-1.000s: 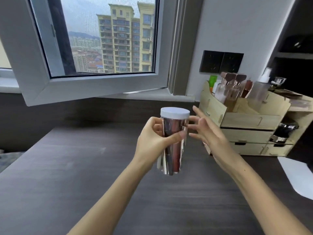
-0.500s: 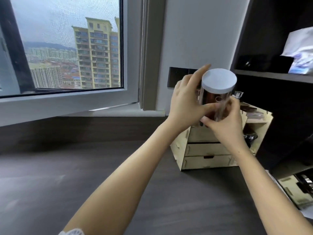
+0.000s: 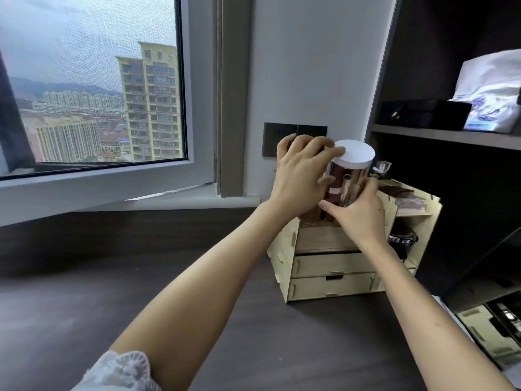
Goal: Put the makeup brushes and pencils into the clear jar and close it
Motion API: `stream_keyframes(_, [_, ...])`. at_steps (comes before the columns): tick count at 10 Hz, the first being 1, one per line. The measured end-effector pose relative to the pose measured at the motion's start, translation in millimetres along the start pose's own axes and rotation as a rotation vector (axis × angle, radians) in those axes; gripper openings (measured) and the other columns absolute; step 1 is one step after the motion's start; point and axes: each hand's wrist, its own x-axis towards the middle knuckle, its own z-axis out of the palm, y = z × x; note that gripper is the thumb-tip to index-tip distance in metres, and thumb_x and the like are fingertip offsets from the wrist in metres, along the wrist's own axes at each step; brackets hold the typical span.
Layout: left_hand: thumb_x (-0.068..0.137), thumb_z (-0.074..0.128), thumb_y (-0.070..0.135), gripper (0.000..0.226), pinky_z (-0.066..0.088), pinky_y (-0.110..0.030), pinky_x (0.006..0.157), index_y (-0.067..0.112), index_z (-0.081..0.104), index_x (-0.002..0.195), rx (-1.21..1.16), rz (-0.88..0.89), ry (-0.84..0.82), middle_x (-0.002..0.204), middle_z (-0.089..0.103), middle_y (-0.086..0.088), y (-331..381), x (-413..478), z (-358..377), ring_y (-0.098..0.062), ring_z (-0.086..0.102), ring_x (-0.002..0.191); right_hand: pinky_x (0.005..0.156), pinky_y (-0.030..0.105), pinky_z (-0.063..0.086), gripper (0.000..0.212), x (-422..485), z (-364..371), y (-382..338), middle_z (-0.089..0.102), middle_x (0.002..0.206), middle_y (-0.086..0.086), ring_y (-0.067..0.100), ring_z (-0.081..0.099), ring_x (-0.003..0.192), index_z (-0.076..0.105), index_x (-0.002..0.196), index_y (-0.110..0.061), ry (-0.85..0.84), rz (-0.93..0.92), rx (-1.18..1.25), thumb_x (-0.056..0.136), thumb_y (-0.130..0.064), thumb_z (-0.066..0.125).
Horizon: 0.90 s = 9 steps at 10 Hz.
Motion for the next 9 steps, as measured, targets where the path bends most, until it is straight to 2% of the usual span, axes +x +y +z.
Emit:
stream_keyframes(1, [0.067, 0.073, 0.007, 0.044, 0.022, -0.038, 0.093, 0.017, 0.067, 0.110, 0.001, -0.022, -0.036, 0.111, 0.069, -0.003, 1.1, 7.2, 4.3, -0.031, 0.058, 0.103, 0.074, 0.030, 0.044, 0.077, 6.2, -1.3, -2.6, 0.063, 0.114, 0.017, 0.034, 0.060, 0.103, 0.036, 0.116, -0.002, 0.009, 0.000, -0.078, 0.063, -0.032, 0.083])
stream_keyframes(2, [0.072, 0.057, -0.002, 0.052, 0.020, -0.038, 0.096, 0.019, 0.060, 0.120, -0.003, -0.085, -0.147, 0.121, 0.065, -0.002, -0.5, 16.9, 3.4, -0.028, 0.052, 0.112, 0.077, 0.032, 0.047, 0.083, 13.6, -1.3, -2.5, 0.062, 0.118, 0.018, 0.035, 0.060, 0.106, 0.034, 0.121, -0.001, -0.026, 0.033, -0.108, 0.064, -0.035, 0.082])
stream_keyframes(3, [0.078, 0.049, 0.000, 0.052, 0.018, -0.038, 0.098, 0.023, 0.056, 0.124, 0.007, -0.129, -0.328, 0.130, 0.058, 0.003, -5.9, 24.2, 3.5, -0.024, 0.044, 0.120, 0.082, 0.035, 0.047, 0.089, 16.7, 0.8, -0.4, 0.058, 0.124, 0.018, 0.035, 0.057, 0.111, 0.034, 0.126, 0.000, -0.104, 0.093, -0.135, 0.062, -0.036, 0.083])
stream_keyframes(4, [0.078, 0.048, 0.000, 0.051, 0.018, -0.035, 0.095, 0.024, 0.059, 0.121, 0.023, -0.126, -0.409, 0.129, 0.059, 0.005, -11.0, 23.8, 7.7, -0.023, 0.044, 0.118, 0.081, 0.033, 0.046, 0.089, 10.9, 6.2, 6.1, 0.057, 0.127, 0.019, 0.035, 0.056, 0.113, 0.033, 0.128, 0.000, -0.174, 0.119, -0.204, 0.063, -0.037, 0.082])
stream_keyframes(5, [0.077, 0.046, -0.004, 0.053, 0.017, -0.035, 0.095, 0.024, 0.059, 0.120, 0.037, -0.126, -0.443, 0.129, 0.059, 0.005, -8.9, 19.7, 11.4, -0.022, 0.043, 0.118, 0.082, 0.038, 0.050, 0.090, 5.1, 11.9, 13.3, 0.061, 0.119, 0.019, 0.036, 0.057, 0.109, 0.039, 0.121, -0.002, -0.142, 0.135, -0.294, 0.057, -0.050, 0.081])
stream_keyframes(6, [0.080, 0.047, -0.002, 0.054, 0.015, -0.036, 0.099, 0.026, 0.056, 0.125, 0.075, -0.123, -0.488, 0.134, 0.055, 0.005, -6.6, 12.8, 15.6, -0.021, 0.040, 0.122, 0.085, 0.044, 0.051, 0.089, 0.6, 14.4, 18.0, 0.065, 0.109, 0.017, 0.036, 0.056, 0.108, 0.050, 0.108, -0.003, -0.087, 0.126, -0.427, 0.050, -0.067, 0.074])
stream_keyframes(7, [0.082, 0.046, 0.002, 0.055, 0.014, -0.040, 0.105, 0.028, 0.049, 0.131, 0.102, -0.150, -0.533, 0.140, 0.050, 0.005, -5.8, 10.0, 17.9, -0.022, 0.036, 0.126, 0.085, 0.046, 0.051, 0.089, 0.0, 16.8, 21.0, 0.068, 0.103, 0.015, 0.035, 0.059, 0.102, 0.058, 0.102, -0.004, -0.080, 0.115, -0.452, 0.049, -0.075, 0.063])
stream_keyframes(8, [0.082, 0.047, 0.003, 0.059, 0.008, -0.045, 0.110, 0.029, 0.044, 0.135, 0.092, -0.144, -0.577, 0.143, 0.047, 0.004, -4.9, 8.9, 18.6, -0.024, 0.031, 0.132, 0.083, 0.043, 0.051, 0.085, 1.0, 17.9, 25.0, 0.070, 0.101, 0.011, 0.032, 0.061, 0.097, 0.064, 0.098, -0.012, -0.090, 0.099, -0.492, 0.052, -0.082, 0.046])
stream_keyframes(9, [0.078, 0.045, -0.001, 0.067, 0.006, -0.045, 0.111, 0.027, 0.040, 0.139, 0.059, -0.149, -0.507, 0.143, 0.046, 0.003, -8.3, 3.9, 7.2, -0.025, 0.031, 0.134, 0.089, 0.044, 0.042, 0.068, -9.6, 11.4, 8.9, 0.065, 0.110, 0.017, 0.037, 0.056, 0.105, 0.059, 0.107, -0.006, 0.049, 0.067, -0.508, 0.069, -0.062, 0.061])
